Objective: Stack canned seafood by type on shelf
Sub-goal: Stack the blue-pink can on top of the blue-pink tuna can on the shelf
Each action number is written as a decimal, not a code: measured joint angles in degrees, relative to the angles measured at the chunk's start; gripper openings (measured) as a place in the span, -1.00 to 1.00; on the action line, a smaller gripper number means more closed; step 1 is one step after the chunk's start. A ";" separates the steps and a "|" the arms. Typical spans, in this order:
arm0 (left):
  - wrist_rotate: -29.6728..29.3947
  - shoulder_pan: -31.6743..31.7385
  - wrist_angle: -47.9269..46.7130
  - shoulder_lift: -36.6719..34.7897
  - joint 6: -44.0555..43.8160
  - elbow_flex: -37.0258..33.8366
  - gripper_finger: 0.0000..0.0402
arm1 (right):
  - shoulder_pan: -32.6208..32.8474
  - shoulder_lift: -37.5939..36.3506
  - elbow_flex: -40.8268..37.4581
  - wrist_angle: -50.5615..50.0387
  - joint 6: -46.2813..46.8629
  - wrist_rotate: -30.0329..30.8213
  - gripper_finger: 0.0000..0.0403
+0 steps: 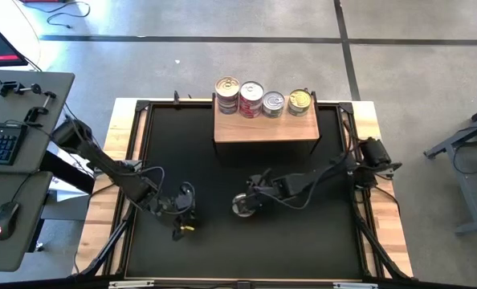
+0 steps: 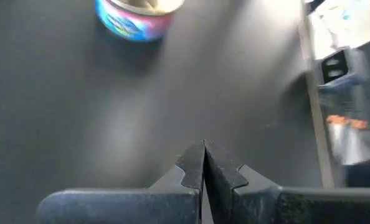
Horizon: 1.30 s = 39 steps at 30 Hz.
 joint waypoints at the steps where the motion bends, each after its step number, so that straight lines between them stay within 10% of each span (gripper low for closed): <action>1: -1.06 0.06 -2.04 -1.16 0.75 0.00 -1.00 | -0.39 0.21 -0.04 2.14 -0.63 -0.11 -1.00; 8: -6.08 2.58 3.92 -3.48 7.19 -2.39 -1.00 | -0.95 -1.12 10.02 -7.37 -9.89 -0.34 -1.00; 16: 6.71 11.99 15.38 6.59 20.14 3.67 -1.00 | -1.63 -1.80 13.85 -34.57 -19.85 -5.62 -1.00; 26: -0.81 12.57 2.83 18.60 10.36 13.66 -1.00 | -6.99 -2.59 -3.40 -10.05 -21.32 -14.11 -1.00; 39: -4.77 9.63 6.15 25.74 3.86 13.73 -1.00 | -8.97 -3.07 -5.43 -0.17 -29.27 -13.83 -1.00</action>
